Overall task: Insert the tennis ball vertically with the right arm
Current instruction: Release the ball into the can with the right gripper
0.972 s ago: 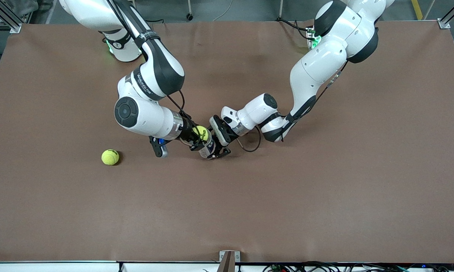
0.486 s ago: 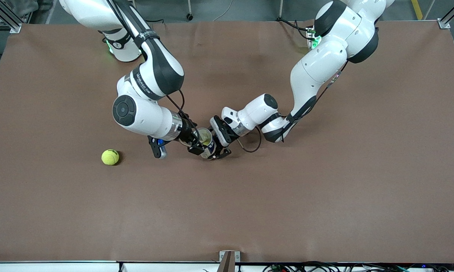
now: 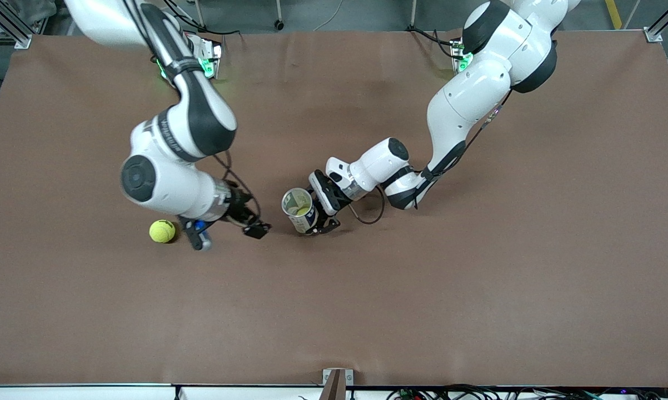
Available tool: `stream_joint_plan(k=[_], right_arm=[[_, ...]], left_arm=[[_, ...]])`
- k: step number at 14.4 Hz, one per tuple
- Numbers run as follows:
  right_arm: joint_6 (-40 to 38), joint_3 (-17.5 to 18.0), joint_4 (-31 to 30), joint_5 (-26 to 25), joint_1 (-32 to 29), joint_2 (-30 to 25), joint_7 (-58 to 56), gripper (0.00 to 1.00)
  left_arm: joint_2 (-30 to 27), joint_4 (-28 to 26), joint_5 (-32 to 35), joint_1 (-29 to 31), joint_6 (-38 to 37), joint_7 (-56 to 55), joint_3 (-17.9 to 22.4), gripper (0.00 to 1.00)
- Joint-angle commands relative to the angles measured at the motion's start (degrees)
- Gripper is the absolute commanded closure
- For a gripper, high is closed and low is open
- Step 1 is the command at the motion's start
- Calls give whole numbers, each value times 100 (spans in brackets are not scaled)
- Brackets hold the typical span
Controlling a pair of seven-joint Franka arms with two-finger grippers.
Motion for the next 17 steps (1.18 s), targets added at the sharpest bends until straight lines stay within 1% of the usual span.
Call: stream_joint_plan(k=[1, 3, 6, 7, 9, 12, 14, 15, 17], right_arm=[[-299, 75, -284, -734, -310, -250, -936, 0], [-265, 75, -608, -1016, -600, -381, -1812, 0], [103, 75, -1196, -1061, -1136, -583, -3280, 0], [374, 66, -1468, -1209, -1207, -662, -3564, 0], [1155, 75, -2205, -1552, -1278, -917, -3794, 0], [2307, 66, -3077, -1597, -1278, -1050, -4206, 0], [2940, 66, -3464, -1711, -1348, -1015, -4366, 0], [3274, 66, -3623, -1920, -1418, -989, -4488, 0], [3427, 66, -3642, -2334, -1663, -971, -4795, 0]], left_arm=[[18, 41, 113, -32, 131, 33, 46, 25], [10, 41, 113, -24, 140, 33, 46, 18], [1, 59, 122, -23, 140, 33, 46, 18], [1, 59, 122, -23, 140, 33, 46, 18], [1, 59, 122, -23, 140, 33, 46, 18], [1, 59, 113, -23, 140, 33, 46, 19], [1, 59, 113, -23, 140, 33, 46, 19], [1, 59, 113, -23, 140, 33, 46, 19], [1, 59, 113, -23, 140, 33, 46, 20]])
